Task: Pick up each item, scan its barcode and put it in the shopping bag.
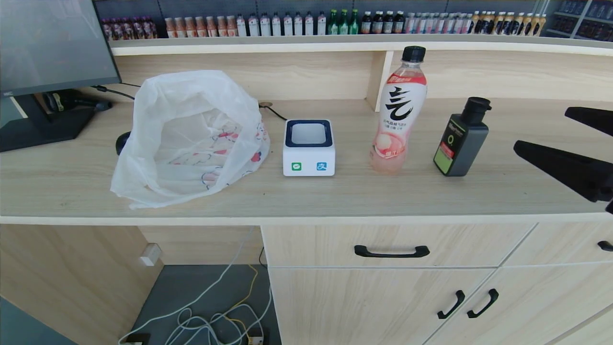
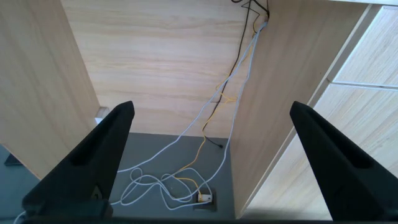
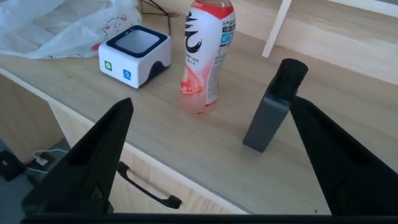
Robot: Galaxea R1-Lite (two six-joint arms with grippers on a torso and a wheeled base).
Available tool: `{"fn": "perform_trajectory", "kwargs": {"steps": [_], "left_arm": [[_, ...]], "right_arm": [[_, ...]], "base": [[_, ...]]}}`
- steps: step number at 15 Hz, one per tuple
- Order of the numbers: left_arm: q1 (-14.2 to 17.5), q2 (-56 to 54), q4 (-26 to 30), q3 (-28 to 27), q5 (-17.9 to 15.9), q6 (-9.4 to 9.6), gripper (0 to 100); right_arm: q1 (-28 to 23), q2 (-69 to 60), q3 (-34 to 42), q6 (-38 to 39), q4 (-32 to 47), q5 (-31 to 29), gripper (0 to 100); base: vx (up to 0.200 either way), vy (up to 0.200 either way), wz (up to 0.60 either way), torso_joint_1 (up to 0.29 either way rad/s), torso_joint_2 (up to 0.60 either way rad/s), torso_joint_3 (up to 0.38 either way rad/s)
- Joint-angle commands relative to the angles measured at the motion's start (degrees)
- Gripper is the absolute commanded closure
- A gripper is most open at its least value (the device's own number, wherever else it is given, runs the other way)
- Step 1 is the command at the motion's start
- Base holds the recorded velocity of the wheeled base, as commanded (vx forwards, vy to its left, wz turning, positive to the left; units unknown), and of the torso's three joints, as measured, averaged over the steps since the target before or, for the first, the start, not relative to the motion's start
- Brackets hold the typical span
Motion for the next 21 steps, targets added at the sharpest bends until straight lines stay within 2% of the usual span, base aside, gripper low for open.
{"fn": "perform_trajectory", "kwargs": {"steps": [1,3,5,7,10,12,13,14,21], "left_arm": [[0.0,0.0,0.0,0.0,0.0,0.0,0],[0.0,0.0,0.0,0.0,0.0,0.0,0],[0.0,0.0,0.0,0.0,0.0,0.0,0],[0.0,0.0,0.0,0.0,0.0,0.0,0],[0.0,0.0,0.0,0.0,0.0,0.0,0],[0.0,0.0,0.0,0.0,0.0,0.0,0],[0.0,0.0,0.0,0.0,0.0,0.0,0],[0.0,0.0,0.0,0.0,0.0,0.0,0],[0.0,0.0,0.0,0.0,0.0,0.0,0]], "right_arm": [[5.2,6.6,-2.6,-0.1,-1.5,-0.3,0],[8.5,13.1,-4.2,0.6,-10.6,-3.9,0],[11.4,18.2,-5.6,5.7,-16.8,-8.9,0],[12.2,20.9,-9.2,9.4,-16.8,-10.5,0],[12.1,24.3,-13.4,10.1,-16.8,-10.7,0],[12.1,24.9,-13.5,9.7,-16.9,-11.0,0],[12.1,25.4,-13.7,9.1,-17.0,-14.3,0],[12.1,25.7,-13.5,8.8,-17.0,-15.0,0],[11.7,28.8,-13.4,6.3,-17.2,-16.0,0]], "base": [[0.0,0.0,0.0,0.0,0.0,0.0],[0.0,0.0,0.0,0.0,0.0,0.0],[0.0,0.0,0.0,0.0,0.0,0.0],[0.0,0.0,0.0,0.0,0.0,0.0],[0.0,0.0,0.0,0.0,0.0,0.0],[0.0,0.0,0.0,0.0,0.0,0.0],[0.0,0.0,0.0,0.0,0.0,0.0],[0.0,0.0,0.0,0.0,0.0,0.0],[0.0,0.0,0.0,0.0,0.0,0.0]]}}
